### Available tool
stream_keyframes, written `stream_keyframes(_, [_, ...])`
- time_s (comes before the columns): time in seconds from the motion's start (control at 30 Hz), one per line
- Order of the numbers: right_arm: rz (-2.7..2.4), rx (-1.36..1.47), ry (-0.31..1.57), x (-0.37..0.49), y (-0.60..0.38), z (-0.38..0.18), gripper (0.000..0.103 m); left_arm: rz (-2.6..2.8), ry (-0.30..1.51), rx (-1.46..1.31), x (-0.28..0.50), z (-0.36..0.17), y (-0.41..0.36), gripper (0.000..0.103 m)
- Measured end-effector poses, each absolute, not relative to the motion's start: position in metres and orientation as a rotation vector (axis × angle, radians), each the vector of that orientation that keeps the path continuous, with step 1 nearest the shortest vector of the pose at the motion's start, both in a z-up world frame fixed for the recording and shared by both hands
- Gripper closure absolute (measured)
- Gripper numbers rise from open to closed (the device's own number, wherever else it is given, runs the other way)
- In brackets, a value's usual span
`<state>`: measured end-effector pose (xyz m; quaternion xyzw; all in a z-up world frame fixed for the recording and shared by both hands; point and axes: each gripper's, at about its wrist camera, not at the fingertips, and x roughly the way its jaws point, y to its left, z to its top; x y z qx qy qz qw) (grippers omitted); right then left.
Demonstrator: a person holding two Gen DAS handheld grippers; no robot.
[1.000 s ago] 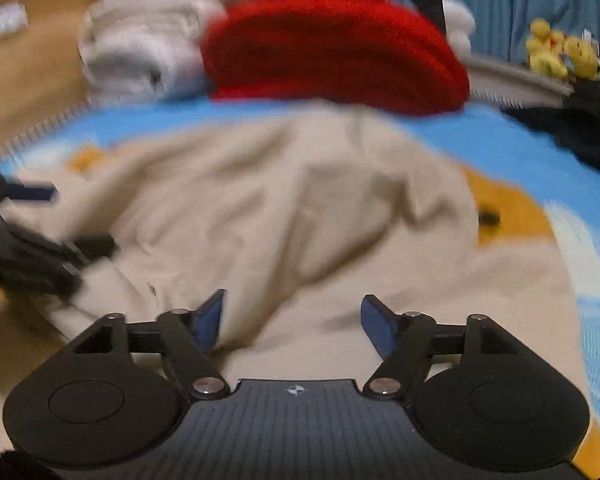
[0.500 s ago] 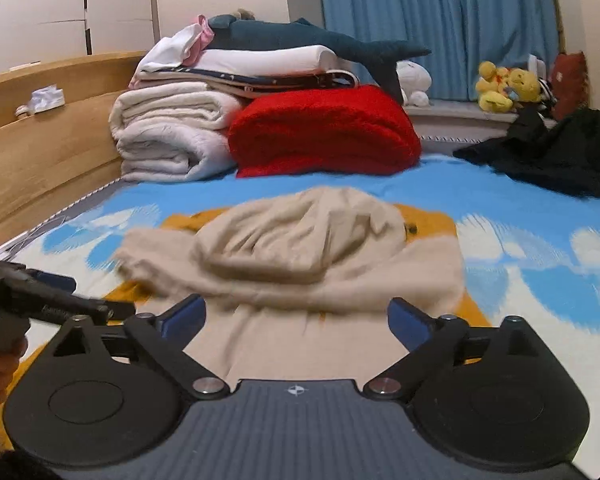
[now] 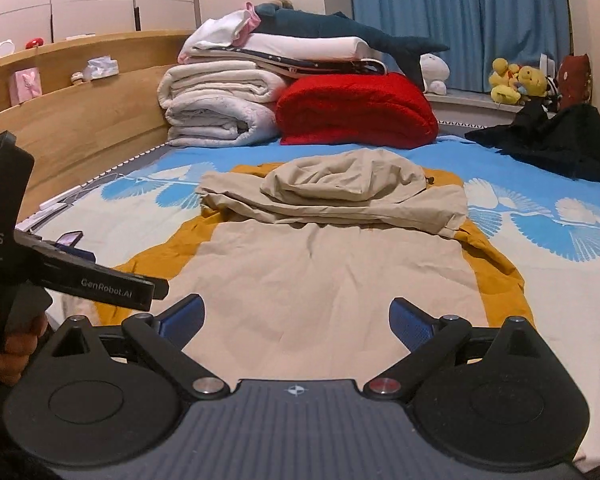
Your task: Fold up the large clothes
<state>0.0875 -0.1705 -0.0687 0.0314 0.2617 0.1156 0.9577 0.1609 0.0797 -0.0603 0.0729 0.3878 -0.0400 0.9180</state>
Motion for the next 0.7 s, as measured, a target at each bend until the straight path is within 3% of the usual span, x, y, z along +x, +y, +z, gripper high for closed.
stream_keyframes(0.37, [0.217, 0.023, 0.518, 0.047, -0.162, -0.071, 0.005, -0.086, 0.773, 0.161, 0.122, -0.054, 0.081, 0.000])
stream_keyframes(0.7, [0.170, 0.070, 0.571, 0.059, -0.179, -0.078, 0.005, -0.073, 0.799, 0.166, 0.136, -0.070, 0.092, 0.000])
